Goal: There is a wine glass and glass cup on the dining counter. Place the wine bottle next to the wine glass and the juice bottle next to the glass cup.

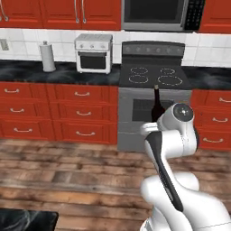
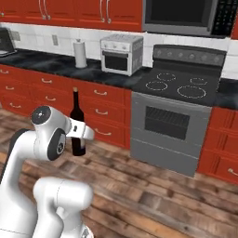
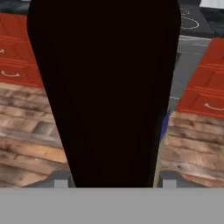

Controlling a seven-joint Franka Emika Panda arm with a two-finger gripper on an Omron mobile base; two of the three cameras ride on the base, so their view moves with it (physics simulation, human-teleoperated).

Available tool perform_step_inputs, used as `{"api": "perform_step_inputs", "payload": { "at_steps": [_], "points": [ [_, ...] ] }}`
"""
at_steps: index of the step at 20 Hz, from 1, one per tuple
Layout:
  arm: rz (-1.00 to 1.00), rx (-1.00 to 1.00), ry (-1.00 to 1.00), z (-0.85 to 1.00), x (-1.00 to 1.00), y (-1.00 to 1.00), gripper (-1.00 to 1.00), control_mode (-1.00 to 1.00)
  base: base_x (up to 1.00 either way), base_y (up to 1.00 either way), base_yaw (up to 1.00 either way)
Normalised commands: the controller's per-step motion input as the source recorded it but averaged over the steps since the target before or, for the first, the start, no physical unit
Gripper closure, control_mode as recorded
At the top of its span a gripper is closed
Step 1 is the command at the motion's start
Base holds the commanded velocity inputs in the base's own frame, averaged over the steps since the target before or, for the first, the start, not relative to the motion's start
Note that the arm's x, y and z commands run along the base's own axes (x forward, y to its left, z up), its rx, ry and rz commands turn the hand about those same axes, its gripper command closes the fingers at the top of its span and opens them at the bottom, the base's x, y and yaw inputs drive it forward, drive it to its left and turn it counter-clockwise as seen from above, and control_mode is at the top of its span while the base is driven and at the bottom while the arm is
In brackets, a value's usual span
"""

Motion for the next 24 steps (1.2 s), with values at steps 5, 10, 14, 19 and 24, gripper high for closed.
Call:
{"api": "perform_step_inputs", "payload": {
  "at_steps": [5, 10, 14, 19, 24],
  "points": [
    [0.00, 0.00, 0.00, 0.00, 0.00, 0.00, 1.00, 1.00, 0.81, -0.08, 0.29],
    [0.00, 0.00, 0.00, 0.00, 0.00, 0.00, 1.00, 1.00, 0.81, -0.09, 0.28],
    [0.00, 0.00, 0.00, 0.00, 0.00, 0.00, 1.00, 1.00, 0.74, -0.08, 0.39],
    [0.00, 0.00, 0.00, 0.00, 0.00, 0.00, 1.00, 1.00, 0.52, -0.01, 0.70],
    [0.00, 0.00, 0.00, 0.00, 0.00, 0.00, 1.00, 1.00, 0.46, 0.00, 0.76]
  ]
}}
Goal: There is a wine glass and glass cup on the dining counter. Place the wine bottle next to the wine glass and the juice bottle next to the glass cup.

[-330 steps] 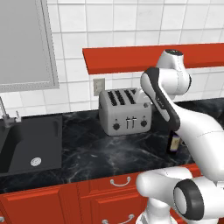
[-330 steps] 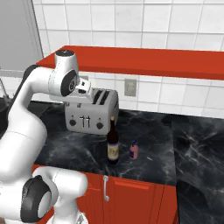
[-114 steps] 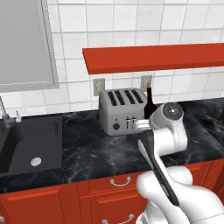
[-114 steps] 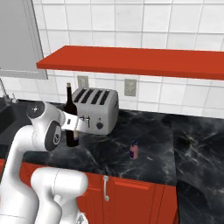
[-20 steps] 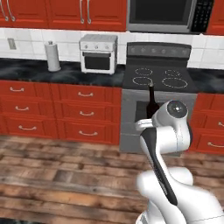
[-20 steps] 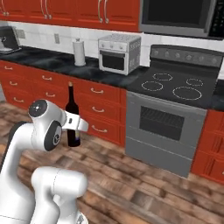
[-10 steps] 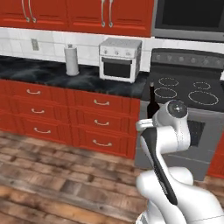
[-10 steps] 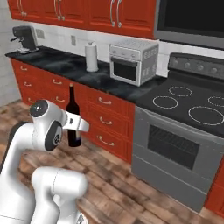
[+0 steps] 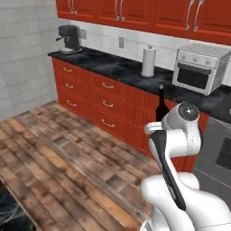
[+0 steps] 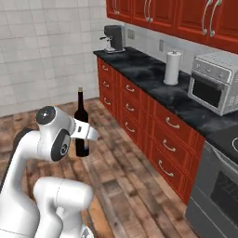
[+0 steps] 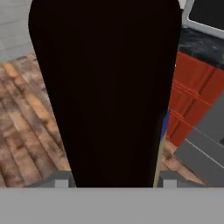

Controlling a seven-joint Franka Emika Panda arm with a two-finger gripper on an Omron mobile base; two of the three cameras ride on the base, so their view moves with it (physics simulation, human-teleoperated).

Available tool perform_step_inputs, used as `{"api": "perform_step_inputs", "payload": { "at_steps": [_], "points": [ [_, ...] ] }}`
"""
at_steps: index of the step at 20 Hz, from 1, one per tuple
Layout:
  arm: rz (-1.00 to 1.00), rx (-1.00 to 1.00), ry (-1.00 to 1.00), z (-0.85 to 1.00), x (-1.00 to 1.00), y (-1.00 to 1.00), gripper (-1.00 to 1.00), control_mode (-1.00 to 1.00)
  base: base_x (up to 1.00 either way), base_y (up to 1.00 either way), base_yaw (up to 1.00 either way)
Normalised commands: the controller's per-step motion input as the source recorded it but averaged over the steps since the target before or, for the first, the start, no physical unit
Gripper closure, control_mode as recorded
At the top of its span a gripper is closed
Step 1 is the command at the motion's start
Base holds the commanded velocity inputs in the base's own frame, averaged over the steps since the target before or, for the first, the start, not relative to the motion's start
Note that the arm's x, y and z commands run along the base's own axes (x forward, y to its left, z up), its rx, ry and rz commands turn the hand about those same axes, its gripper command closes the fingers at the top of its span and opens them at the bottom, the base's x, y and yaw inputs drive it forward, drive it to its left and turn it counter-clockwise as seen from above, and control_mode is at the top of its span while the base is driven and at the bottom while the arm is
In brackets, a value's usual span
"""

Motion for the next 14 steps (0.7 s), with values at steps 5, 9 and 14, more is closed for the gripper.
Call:
{"api": "perform_step_inputs", "payload": {
  "at_steps": [5, 9, 14],
  "points": [
    [0.00, 0.00, 0.00, 0.00, 0.00, 0.00, 1.00, 1.00, 0.59, 0.00, 0.62],
    [0.00, 0.00, 0.00, 0.00, 0.00, 0.00, 1.00, 1.00, 0.65, -0.01, 0.55],
    [0.00, 0.00, 0.00, 0.00, 0.00, 0.00, 1.00, 1.00, 0.69, -0.03, 0.50]
  ]
}}
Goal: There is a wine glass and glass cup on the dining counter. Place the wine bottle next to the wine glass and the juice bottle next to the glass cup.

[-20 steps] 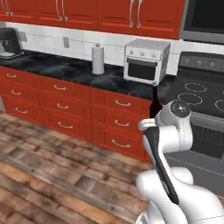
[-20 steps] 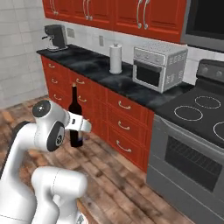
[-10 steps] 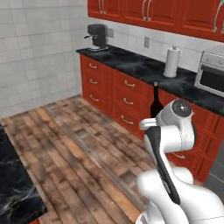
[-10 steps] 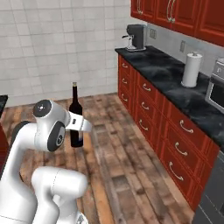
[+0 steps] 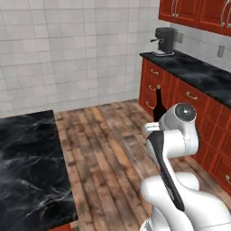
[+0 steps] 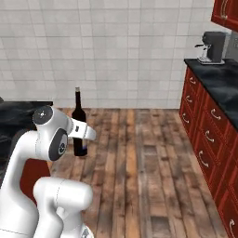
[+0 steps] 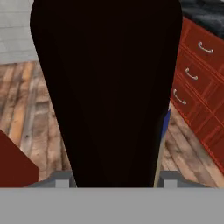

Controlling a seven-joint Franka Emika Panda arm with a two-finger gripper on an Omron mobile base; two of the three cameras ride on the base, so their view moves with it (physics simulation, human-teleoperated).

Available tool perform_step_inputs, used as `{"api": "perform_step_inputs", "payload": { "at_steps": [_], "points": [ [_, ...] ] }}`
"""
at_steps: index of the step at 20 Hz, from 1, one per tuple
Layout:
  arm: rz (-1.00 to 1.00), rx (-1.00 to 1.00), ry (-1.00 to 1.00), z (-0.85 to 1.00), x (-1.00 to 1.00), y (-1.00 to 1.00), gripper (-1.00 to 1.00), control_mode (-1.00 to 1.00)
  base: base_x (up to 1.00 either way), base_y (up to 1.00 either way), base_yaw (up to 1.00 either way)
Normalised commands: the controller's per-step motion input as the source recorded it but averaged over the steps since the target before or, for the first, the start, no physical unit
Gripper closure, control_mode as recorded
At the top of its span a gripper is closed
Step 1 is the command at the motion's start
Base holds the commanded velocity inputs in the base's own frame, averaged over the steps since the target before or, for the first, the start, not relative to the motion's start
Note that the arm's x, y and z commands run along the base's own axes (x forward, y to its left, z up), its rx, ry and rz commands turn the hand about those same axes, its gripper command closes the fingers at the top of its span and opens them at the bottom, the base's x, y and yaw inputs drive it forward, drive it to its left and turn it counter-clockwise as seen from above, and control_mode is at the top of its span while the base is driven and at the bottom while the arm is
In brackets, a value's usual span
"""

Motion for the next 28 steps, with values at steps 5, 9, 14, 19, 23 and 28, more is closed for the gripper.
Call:
{"api": "perform_step_inputs", "payload": {
  "at_steps": [5, 9, 14, 19, 23, 28],
  "points": [
    [0.00, 0.00, 0.00, 0.00, 0.00, 0.00, 1.00, 1.00, 0.74, -0.05, 0.44],
    [0.00, 0.00, 0.00, 0.00, 0.00, 0.00, 1.00, 1.00, 0.72, -0.15, 0.35],
    [0.00, 0.00, 0.00, 0.00, 0.00, 0.00, 1.00, 1.00, 0.62, -0.34, 0.24],
    [0.00, 0.00, 0.00, 0.00, 0.00, 0.00, 1.00, 1.00, 0.59, -0.40, 0.18],
    [0.00, 0.00, 0.00, 0.00, 0.00, 0.00, 1.00, 1.00, 0.59, -0.39, 0.18],
    [0.00, 0.00, 0.00, 0.00, 0.00, 0.00, 1.00, 1.00, 0.59, -0.34, 0.24]
  ]
}}
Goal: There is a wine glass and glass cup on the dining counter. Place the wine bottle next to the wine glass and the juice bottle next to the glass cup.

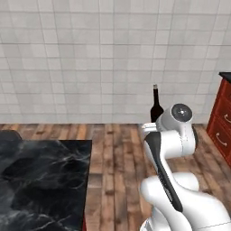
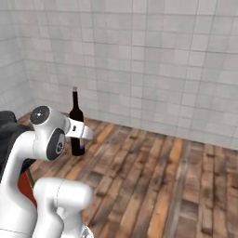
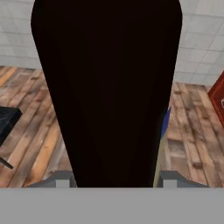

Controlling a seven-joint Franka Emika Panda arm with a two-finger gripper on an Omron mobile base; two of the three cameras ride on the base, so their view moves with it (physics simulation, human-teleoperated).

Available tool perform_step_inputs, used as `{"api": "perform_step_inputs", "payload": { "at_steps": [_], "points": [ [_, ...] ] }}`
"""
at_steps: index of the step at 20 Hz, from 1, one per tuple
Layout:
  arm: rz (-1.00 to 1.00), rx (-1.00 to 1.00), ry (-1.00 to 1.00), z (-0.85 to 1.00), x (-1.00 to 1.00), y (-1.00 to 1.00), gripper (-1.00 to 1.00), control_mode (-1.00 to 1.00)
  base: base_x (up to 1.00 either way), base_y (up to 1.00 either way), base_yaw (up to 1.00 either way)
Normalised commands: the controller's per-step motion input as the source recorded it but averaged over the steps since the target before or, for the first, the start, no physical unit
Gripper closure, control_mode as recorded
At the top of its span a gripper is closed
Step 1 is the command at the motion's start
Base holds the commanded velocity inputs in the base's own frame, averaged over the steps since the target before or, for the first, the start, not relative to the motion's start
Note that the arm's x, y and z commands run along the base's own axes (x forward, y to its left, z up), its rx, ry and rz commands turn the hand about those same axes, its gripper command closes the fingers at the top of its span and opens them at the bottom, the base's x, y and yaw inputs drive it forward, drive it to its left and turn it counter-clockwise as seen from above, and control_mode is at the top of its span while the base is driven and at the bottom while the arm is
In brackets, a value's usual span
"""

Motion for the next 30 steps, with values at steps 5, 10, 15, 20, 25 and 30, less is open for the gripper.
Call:
{"api": "perform_step_inputs", "payload": {
  "at_steps": [5, 10, 15, 20, 25, 30],
  "points": [
    [0.00, 0.00, 0.00, 0.00, 0.00, 0.00, 1.00, 1.00, 0.58, -0.33, 0.26],
    [0.00, 0.00, 0.00, 0.00, 0.00, 0.00, 1.00, 1.00, 0.57, -0.30, 0.28],
    [0.00, 0.00, 0.00, 0.00, 0.00, 0.00, 1.00, 1.00, 0.56, -0.20, 0.38],
    [0.00, 0.00, 0.00, 0.00, 0.00, 0.00, 1.00, 1.00, 0.54, -0.08, 0.53],
    [0.00, 0.00, 0.00, 0.00, 0.00, 0.00, 1.00, 1.00, 0.52, -0.05, 0.59],
    [0.00, 0.00, 0.00, 0.00, 0.00, 0.00, 1.00, 1.00, 0.48, -0.04, 0.61]
  ]
}}
